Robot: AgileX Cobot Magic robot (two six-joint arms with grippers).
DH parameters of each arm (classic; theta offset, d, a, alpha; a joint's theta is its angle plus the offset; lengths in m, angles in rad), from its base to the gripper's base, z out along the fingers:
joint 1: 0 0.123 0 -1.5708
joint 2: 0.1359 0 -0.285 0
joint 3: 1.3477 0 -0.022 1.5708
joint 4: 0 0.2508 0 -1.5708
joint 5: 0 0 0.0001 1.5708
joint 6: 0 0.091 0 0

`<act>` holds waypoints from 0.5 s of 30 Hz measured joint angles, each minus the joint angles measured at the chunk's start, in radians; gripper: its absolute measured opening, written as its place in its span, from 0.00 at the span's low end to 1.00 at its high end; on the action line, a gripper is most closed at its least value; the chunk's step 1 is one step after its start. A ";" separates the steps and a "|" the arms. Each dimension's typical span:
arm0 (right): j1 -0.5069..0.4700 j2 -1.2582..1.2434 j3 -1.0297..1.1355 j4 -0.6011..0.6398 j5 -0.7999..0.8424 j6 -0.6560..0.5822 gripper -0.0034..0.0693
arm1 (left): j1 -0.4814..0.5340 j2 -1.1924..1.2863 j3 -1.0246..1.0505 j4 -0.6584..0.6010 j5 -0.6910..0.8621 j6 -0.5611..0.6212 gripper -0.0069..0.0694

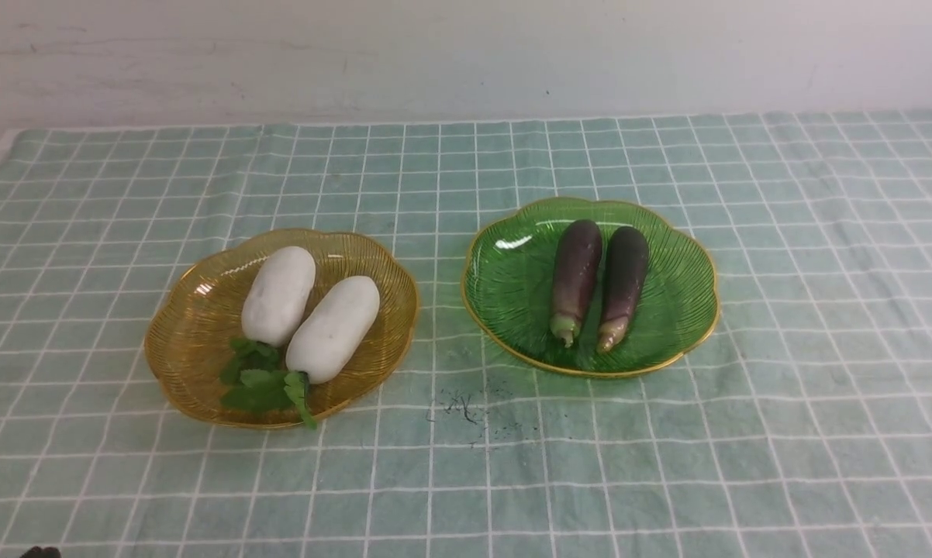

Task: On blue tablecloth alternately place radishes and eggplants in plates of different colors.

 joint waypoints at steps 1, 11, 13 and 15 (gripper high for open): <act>0.000 0.000 0.000 0.000 0.000 0.000 0.03 | 0.000 0.000 0.000 -0.003 0.013 0.001 0.08; 0.000 0.000 0.000 0.000 0.003 0.000 0.03 | 0.000 0.000 0.001 -0.006 0.026 0.007 0.08; 0.000 0.000 0.000 0.000 0.003 0.000 0.03 | 0.000 0.000 0.001 -0.006 0.026 0.007 0.08; 0.000 0.000 0.000 0.000 0.003 0.000 0.03 | 0.000 0.000 0.001 -0.006 0.027 0.007 0.08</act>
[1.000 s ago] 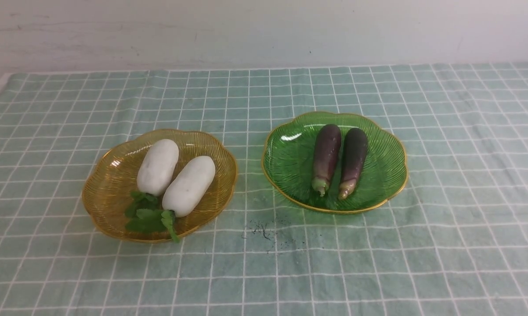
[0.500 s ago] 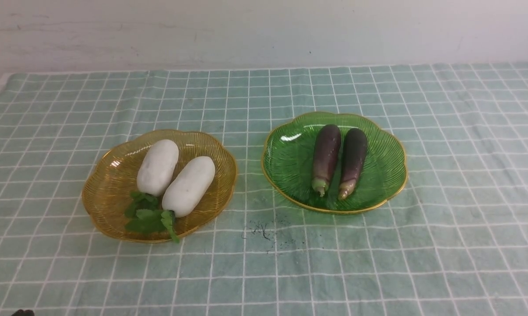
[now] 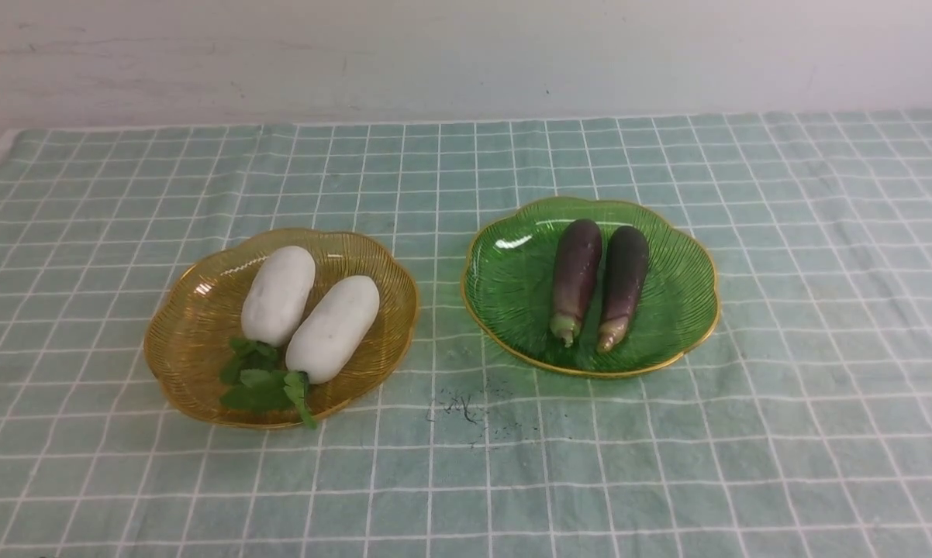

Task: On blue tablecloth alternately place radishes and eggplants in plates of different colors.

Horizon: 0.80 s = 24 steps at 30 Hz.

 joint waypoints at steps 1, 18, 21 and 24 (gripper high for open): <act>0.000 0.000 0.000 0.000 0.000 0.000 0.03 | 0.000 0.000 0.000 0.000 0.001 0.000 0.08; -0.004 0.000 0.011 -0.070 0.029 -0.068 0.03 | 0.000 0.000 0.000 -0.001 0.002 0.001 0.08; -0.064 0.000 0.074 -0.138 0.080 -0.112 0.03 | 0.000 0.000 0.000 -0.001 0.002 0.001 0.08; -0.145 0.000 0.185 -0.167 0.102 -0.122 0.03 | 0.000 0.000 0.000 -0.001 0.003 0.001 0.08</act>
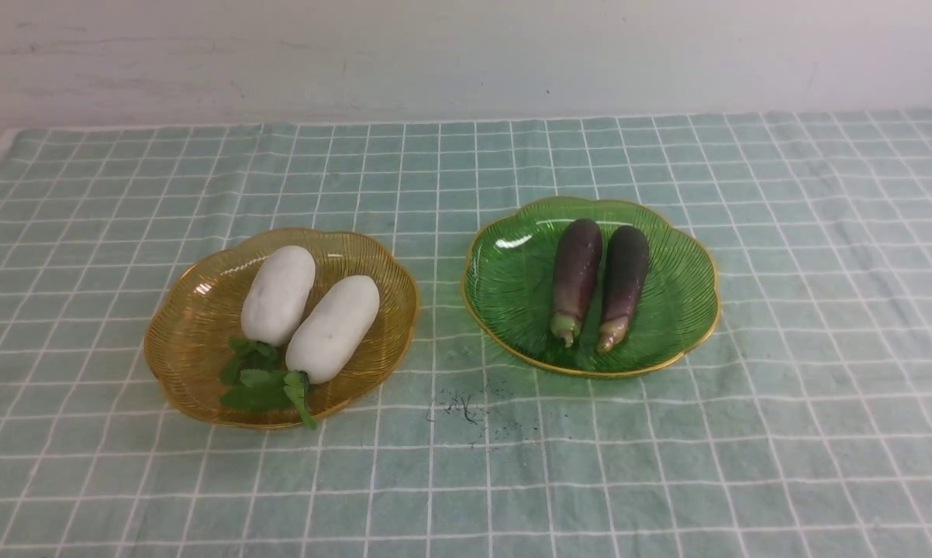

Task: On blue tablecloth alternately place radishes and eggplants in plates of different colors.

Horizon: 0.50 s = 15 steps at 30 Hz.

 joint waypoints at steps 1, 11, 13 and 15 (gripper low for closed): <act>-0.011 0.000 0.022 -0.002 0.001 0.000 0.03 | 0.000 0.000 0.000 0.000 0.000 0.000 0.08; -0.053 0.000 0.173 -0.006 0.147 -0.004 0.03 | 0.001 0.000 0.000 0.000 0.002 0.000 0.08; -0.053 0.000 0.173 -0.006 0.154 -0.004 0.03 | 0.001 0.000 0.000 0.000 0.002 0.000 0.08; -0.053 0.001 0.172 -0.007 0.159 -0.004 0.03 | 0.002 0.000 0.000 0.000 0.002 0.000 0.08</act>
